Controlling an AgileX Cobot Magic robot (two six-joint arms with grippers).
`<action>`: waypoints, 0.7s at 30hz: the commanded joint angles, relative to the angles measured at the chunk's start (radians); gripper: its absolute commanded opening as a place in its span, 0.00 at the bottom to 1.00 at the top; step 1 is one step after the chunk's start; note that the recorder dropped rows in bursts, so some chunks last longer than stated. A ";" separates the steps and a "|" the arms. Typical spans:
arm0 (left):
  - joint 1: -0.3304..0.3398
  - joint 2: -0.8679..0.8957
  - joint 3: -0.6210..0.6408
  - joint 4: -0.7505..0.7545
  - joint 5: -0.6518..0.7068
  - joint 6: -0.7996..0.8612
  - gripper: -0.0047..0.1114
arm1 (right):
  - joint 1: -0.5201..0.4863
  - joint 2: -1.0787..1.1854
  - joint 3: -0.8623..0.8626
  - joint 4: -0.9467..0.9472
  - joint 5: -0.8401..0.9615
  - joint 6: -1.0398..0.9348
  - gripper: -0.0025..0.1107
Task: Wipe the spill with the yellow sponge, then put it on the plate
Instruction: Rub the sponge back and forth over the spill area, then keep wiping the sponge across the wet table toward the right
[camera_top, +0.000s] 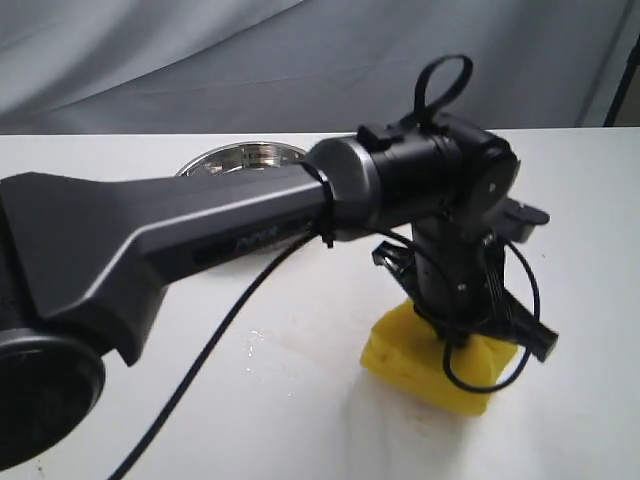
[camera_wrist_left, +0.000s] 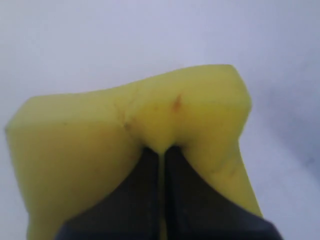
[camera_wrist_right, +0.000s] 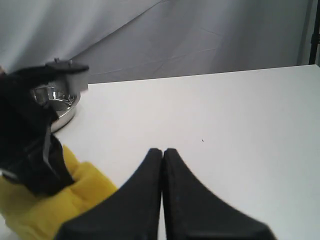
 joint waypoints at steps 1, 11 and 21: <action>0.072 -0.076 -0.055 0.077 0.002 -0.064 0.04 | 0.000 -0.005 0.004 0.003 -0.015 0.004 0.02; 0.167 -0.080 0.019 0.125 0.102 -0.094 0.04 | 0.000 -0.005 0.004 0.003 -0.015 0.004 0.02; 0.085 -0.072 0.328 -0.020 -0.111 -0.092 0.04 | 0.000 -0.005 0.004 0.003 -0.015 0.004 0.02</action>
